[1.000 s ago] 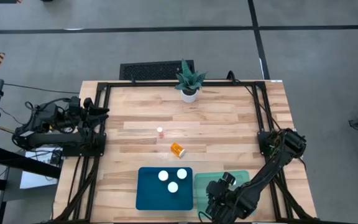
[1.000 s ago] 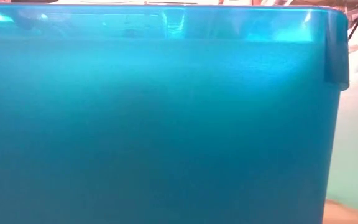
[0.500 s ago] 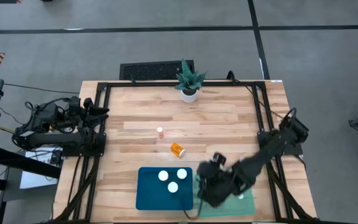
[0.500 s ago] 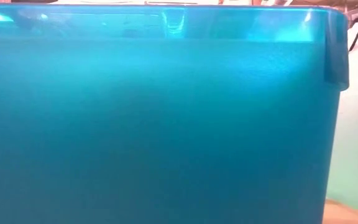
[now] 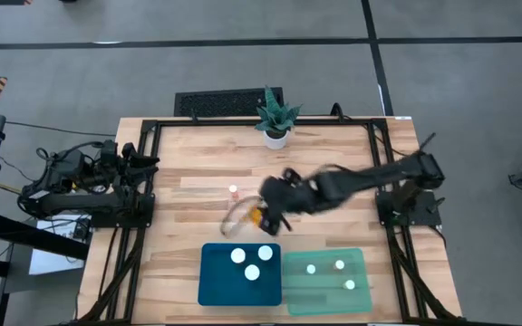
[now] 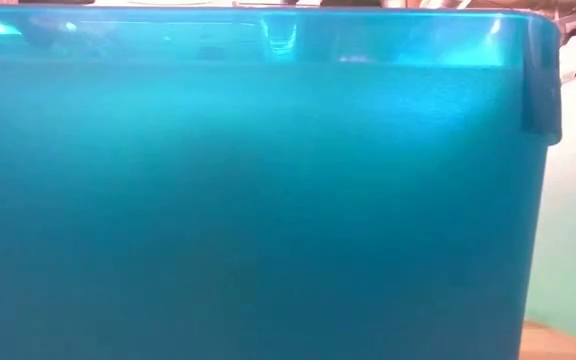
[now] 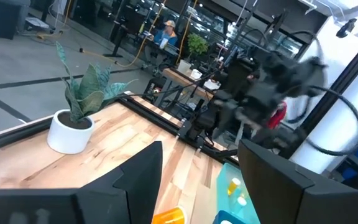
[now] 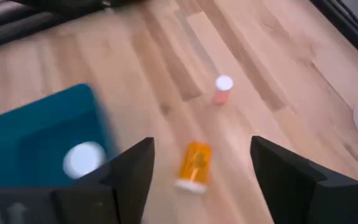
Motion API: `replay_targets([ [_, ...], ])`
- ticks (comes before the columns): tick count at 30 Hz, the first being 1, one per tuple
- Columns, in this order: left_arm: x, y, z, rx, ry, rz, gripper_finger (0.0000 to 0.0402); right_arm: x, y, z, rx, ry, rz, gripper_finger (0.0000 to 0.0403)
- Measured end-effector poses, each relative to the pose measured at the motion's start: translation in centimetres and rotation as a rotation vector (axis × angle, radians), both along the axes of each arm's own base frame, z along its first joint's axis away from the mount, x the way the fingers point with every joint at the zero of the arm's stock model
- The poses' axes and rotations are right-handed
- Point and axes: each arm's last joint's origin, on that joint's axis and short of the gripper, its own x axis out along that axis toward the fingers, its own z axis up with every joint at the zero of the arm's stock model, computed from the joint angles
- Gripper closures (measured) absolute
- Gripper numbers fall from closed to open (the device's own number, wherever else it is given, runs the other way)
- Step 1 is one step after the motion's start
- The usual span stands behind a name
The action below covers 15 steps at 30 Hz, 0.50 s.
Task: Pick and place medicine bottles into bin by pill shape (circle, oval)
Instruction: Put the small pink pill bottle into the light blue bin
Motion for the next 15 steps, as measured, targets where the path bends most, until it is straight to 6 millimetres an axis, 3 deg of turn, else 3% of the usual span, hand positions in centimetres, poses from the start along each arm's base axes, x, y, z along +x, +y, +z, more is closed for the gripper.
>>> replay_targets([
  [8,0.0,0.0,0.0,-0.009,0.000,0.002,0.0197,5.9,-6.6,-5.4,0.075,0.008,-0.016,0.0064],
  [15,0.0,0.0,0.0,-0.031,-0.004,0.001,0.0197,9.0,-9.8,-8.6,0.020,0.011,-0.029,0.0050],
])
